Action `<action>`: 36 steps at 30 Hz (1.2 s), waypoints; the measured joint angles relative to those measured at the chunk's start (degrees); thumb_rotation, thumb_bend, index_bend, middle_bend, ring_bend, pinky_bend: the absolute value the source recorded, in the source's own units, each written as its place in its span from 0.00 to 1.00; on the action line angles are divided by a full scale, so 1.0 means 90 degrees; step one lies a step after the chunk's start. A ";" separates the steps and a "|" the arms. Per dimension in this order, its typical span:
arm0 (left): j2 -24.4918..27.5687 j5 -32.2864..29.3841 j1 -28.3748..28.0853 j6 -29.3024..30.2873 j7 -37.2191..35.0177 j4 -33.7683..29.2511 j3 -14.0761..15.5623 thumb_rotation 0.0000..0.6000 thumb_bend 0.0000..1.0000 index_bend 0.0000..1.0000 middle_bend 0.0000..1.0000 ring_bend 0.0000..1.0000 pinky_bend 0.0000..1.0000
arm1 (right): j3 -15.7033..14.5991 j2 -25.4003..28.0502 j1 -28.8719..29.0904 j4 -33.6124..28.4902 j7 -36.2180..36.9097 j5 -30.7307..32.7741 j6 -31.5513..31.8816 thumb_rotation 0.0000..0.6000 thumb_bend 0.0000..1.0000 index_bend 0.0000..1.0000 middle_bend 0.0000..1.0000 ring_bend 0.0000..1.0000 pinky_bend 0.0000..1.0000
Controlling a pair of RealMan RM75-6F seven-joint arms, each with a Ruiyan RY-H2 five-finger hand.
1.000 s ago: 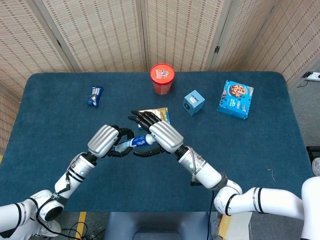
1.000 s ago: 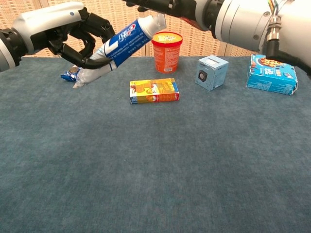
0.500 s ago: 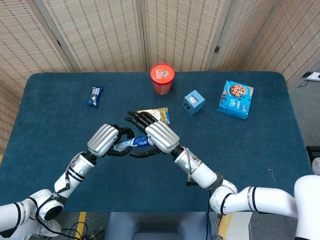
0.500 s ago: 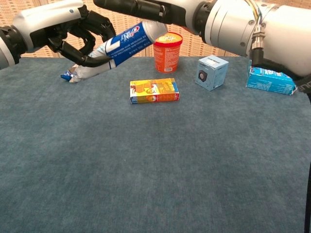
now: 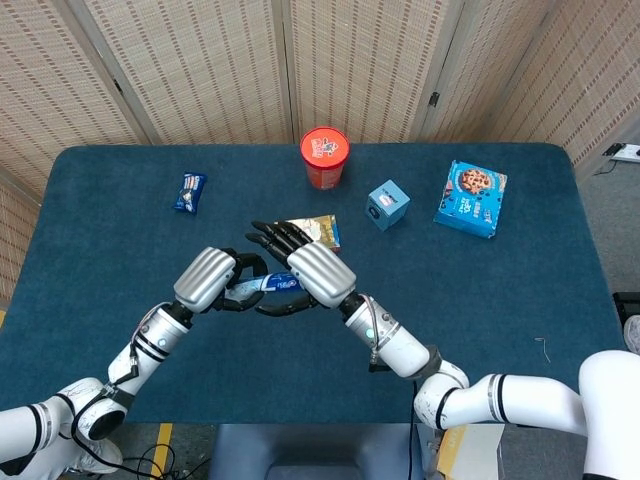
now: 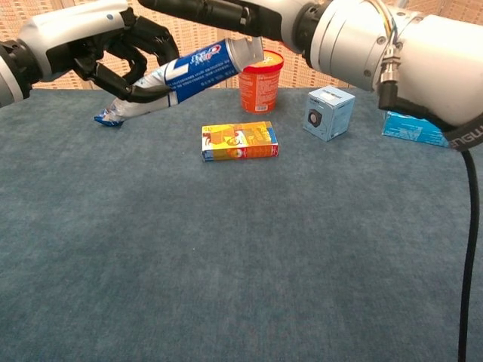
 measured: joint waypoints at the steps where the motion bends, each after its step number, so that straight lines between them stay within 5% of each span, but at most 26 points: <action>1: 0.0000 -0.0004 0.0009 0.0006 -0.0019 0.0012 0.0002 1.00 0.67 0.85 0.92 0.80 0.58 | -0.0002 0.0018 -0.0022 0.0000 0.0029 -0.0018 0.0021 0.18 0.00 0.00 0.00 0.00 0.00; 36: 0.0071 0.0015 0.0089 0.0148 -0.0576 0.0030 -0.0111 1.00 0.67 0.85 0.92 0.80 0.58 | 0.0091 -0.0425 -0.0060 0.0503 0.0974 -0.0459 0.0326 0.18 0.00 0.00 0.00 0.00 0.00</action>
